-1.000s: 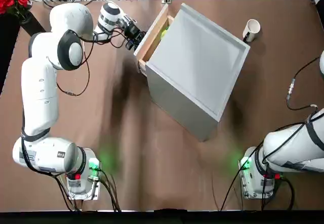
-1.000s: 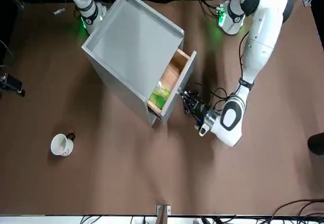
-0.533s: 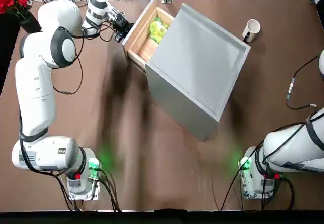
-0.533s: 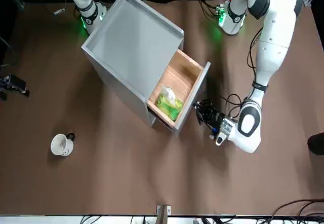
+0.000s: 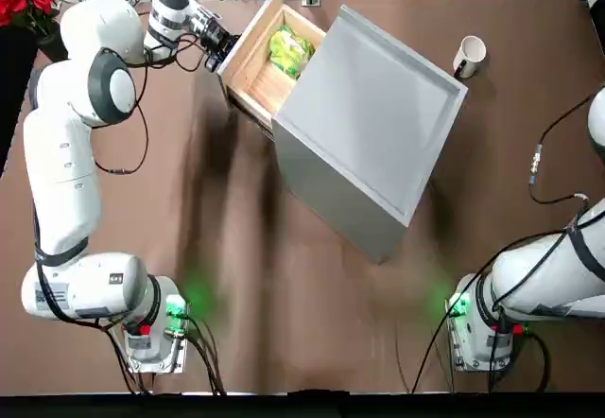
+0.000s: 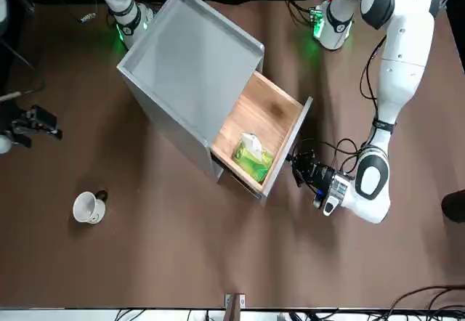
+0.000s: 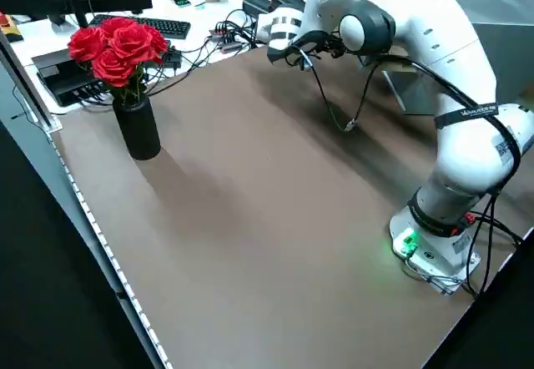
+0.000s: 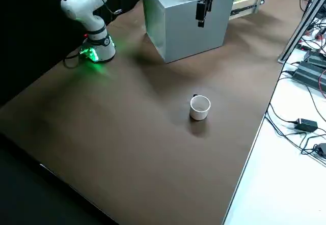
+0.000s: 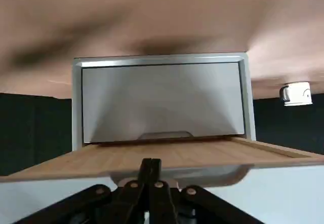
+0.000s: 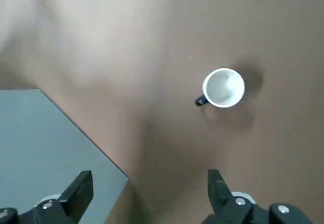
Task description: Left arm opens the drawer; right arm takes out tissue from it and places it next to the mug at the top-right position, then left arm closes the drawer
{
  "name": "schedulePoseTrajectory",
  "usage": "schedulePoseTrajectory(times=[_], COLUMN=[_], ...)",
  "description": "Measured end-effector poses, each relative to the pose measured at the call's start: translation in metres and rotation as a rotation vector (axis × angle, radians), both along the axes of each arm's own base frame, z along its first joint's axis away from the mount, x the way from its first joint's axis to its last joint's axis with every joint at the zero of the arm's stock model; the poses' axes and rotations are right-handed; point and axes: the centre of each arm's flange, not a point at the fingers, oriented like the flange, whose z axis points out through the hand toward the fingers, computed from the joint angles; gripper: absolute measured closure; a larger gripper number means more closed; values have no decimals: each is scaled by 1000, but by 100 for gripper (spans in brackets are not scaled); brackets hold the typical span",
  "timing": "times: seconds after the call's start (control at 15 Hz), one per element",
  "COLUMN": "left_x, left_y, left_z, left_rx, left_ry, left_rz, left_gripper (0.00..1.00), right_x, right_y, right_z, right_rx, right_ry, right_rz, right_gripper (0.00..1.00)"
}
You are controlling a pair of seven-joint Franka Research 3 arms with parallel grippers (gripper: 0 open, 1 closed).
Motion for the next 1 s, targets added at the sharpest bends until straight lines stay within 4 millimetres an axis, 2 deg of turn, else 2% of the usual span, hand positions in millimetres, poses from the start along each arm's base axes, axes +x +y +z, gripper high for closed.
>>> schedulePoseTrajectory(times=[0.13, 0.33, 0.47, 0.8, 1.0], left_x=[0, 0, 1, 8, 11], left_y=[0, 1, 1, 19, 28], left_z=[0, 0, 1, 0, -8], left_rx=[0, 7, 14, 65, 129], left_ry=[-4, -24, -33, -68, -108], left_rz=[-1, -16, -20, -15, -19], left_gripper=[99, 99, 99, 99, 99], right_x=[0, 0, -1, -6, -6], right_y=[23, 28, 43, 117, 180], right_z=[-2, -2, -1, 4, 13], right_rx=[0, 3, 8, 27, 56], right_ry=[3, 5, 10, 7, -7], right_rz=[35, 32, -1, -102, -188], right_gripper=[0, 0, 0, 0, 0])
